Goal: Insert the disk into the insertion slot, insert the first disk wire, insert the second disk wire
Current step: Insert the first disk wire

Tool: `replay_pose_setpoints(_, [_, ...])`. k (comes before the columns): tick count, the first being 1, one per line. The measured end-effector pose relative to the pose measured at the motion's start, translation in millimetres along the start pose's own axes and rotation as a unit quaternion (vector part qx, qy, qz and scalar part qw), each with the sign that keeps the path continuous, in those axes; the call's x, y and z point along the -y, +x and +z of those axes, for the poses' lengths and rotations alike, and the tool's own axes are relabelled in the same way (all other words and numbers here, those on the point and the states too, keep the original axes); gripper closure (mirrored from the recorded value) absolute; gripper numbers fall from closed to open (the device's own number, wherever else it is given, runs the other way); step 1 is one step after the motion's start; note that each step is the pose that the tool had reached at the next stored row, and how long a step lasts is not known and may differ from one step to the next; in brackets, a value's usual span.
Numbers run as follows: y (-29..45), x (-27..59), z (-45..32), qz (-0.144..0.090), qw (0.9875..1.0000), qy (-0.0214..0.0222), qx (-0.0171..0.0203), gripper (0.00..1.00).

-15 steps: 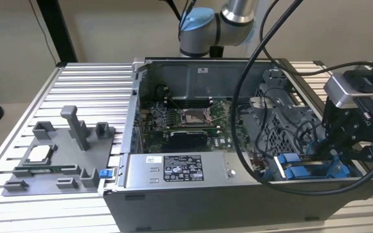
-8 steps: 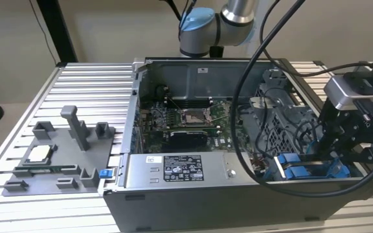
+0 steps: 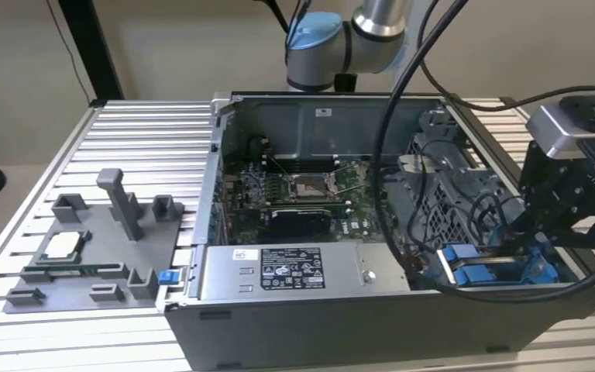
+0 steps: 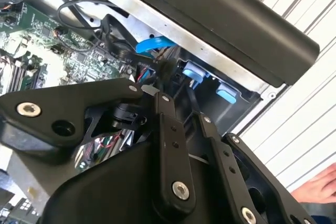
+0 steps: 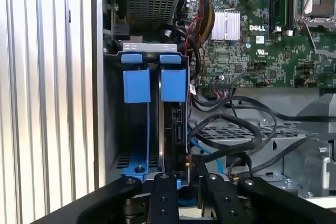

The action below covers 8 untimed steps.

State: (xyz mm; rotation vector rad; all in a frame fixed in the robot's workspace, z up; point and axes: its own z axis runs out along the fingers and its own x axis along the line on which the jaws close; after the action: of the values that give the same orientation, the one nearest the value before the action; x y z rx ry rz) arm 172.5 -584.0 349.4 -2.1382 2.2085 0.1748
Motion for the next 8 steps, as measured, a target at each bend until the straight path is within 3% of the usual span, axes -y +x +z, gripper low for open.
replay_pose_setpoints(8, [-2.7, -0.8, -21.5, 0.000, 1.0000, 0.0000, 0.0001, 0.00])
